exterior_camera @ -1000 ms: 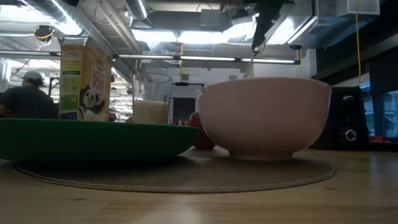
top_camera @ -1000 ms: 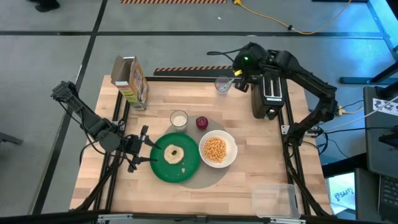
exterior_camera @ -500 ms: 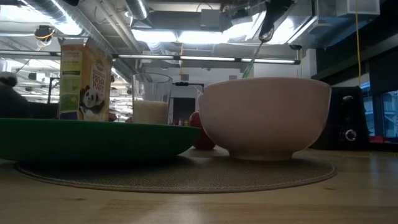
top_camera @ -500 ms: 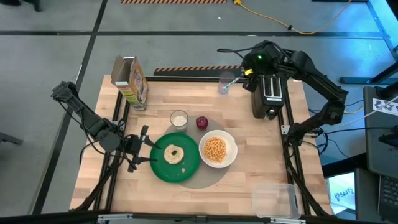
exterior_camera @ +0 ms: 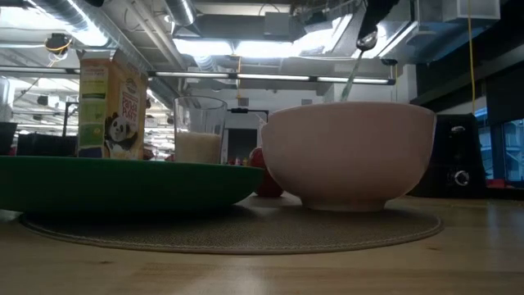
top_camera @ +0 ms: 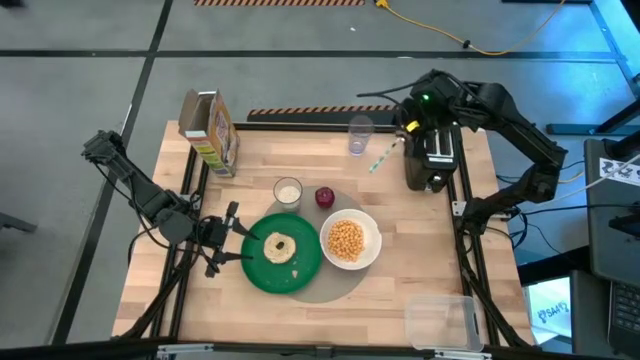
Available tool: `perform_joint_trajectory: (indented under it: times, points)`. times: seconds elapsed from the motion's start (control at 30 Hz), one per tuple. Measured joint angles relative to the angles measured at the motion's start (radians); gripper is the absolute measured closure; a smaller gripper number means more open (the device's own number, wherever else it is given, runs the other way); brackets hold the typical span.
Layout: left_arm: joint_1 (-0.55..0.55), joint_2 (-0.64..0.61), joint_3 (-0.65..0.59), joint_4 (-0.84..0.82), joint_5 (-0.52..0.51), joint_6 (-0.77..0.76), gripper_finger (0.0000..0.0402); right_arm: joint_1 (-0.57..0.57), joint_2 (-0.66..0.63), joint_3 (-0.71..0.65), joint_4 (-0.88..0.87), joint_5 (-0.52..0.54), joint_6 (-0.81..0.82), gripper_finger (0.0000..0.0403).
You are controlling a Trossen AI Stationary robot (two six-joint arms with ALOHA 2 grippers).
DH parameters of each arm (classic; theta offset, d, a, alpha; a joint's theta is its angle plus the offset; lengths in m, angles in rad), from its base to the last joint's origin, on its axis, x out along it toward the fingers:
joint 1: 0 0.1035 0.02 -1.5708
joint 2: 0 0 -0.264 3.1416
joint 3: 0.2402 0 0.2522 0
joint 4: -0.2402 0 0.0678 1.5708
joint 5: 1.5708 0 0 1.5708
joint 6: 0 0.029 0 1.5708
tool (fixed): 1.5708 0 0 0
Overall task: Arrange a breakfast setting
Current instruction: Put the blue patterned spoon to the right of the white bowl
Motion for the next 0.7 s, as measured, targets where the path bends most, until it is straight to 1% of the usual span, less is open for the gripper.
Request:
perform_joint_trajectory:
  times: [0.13, 0.3, 0.4, 0.53, 0.7]
  points:
    - [0.0, 0.0, 0.0, 0.0, 0.0, 0.0, 0.0191, 0.013, -0.002, -0.003, -0.04, -0.055, -0.01, 0.0402]
    - [0.0, 0.0, 0.0, -0.001, 0.0, 0.0, 0.0191, 0.046, -0.008, -0.004, -0.1, -0.048, -0.011, 0.0402]
    - [0.0, 0.0, 0.0, -0.001, 0.0, -0.001, 0.0191, 0.071, -0.022, -0.004, -0.108, -0.059, -0.008, 0.0402]
    - [0.0, 0.0, 0.0, -0.001, 0.0, -0.002, 0.0191, 0.109, -0.033, -0.004, -0.131, -0.112, 0.019, 0.0402]
    - [0.0, 0.0, 0.0, -0.001, 0.0, -0.005, 0.0191, 0.17, -0.043, -0.004, -0.157, -0.137, 0.069, 0.0402]
